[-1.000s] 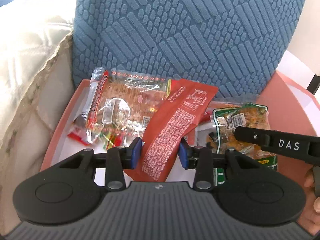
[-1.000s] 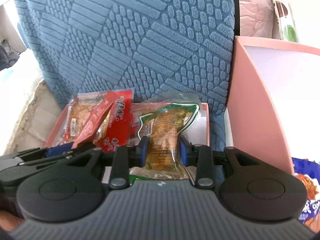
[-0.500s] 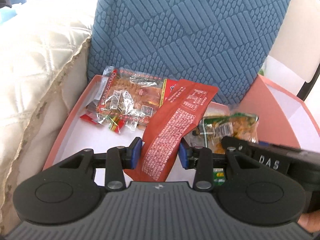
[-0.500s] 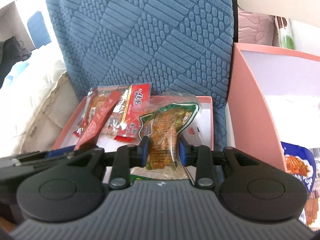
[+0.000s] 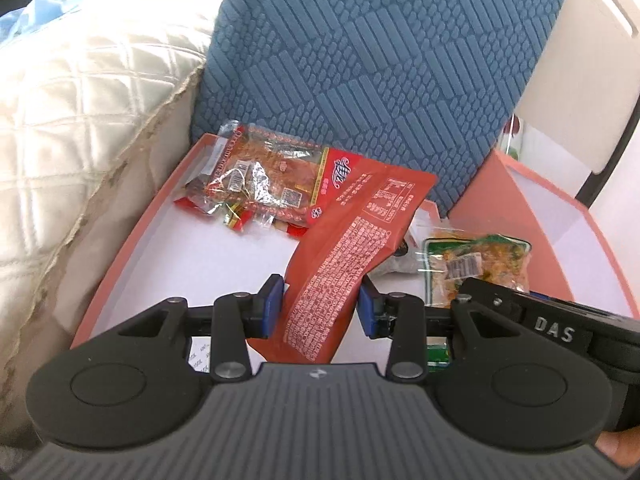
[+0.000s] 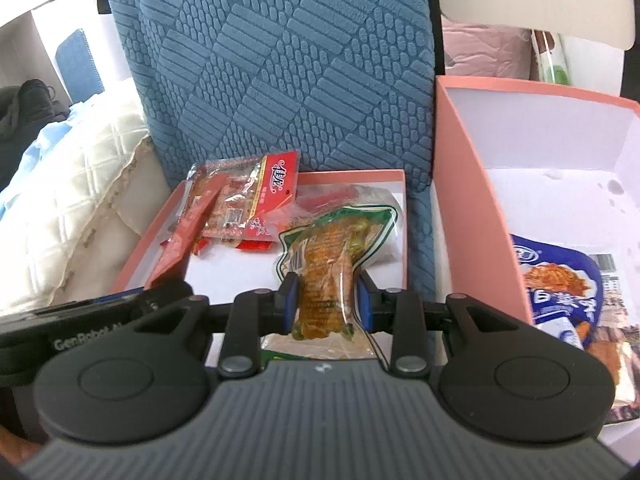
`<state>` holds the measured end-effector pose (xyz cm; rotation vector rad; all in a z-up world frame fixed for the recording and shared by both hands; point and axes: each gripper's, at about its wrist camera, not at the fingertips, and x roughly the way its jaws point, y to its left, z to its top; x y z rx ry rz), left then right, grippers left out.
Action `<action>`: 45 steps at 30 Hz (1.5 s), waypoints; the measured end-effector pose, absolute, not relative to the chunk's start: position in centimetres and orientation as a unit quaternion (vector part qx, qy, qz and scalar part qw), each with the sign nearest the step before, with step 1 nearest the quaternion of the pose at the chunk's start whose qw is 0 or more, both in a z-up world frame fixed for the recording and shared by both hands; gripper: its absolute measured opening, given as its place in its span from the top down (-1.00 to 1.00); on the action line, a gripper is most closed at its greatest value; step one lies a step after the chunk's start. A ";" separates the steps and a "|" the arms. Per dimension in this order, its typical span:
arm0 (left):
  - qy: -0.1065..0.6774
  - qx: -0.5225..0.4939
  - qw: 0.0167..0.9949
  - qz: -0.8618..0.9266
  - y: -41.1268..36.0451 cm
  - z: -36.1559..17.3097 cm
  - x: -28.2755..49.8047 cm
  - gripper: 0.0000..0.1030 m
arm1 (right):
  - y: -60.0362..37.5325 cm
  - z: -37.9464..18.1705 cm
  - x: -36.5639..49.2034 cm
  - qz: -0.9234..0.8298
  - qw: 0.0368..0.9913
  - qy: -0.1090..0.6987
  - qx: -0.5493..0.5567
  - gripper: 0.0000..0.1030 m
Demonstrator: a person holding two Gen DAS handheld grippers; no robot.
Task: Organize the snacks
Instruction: 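Lift both held packs off the tray and carry them toward the box, then open the left gripper over the box while right opens to drop its pack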
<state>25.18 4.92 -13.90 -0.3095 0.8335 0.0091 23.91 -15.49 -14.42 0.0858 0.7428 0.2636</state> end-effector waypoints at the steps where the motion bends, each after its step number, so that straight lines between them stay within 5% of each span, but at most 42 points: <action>1: 0.402 -0.150 0.904 0.003 5.0 -13.5 25.1 0.14 | -15.6 -14.0 23.7 0.128 0.924 0.359 0.041 0.36; 33: 0.332 -0.165 0.926 -0.071 -3.1 2.8 23.4 0.13 | -24.3 1.9 18.3 0.108 0.962 0.248 0.029 0.36; 45: 0.344 -0.157 0.918 -0.118 -10.3 1.9 25.6 0.13 | -30.2 1.8 18.7 0.060 0.967 0.248 0.017 0.36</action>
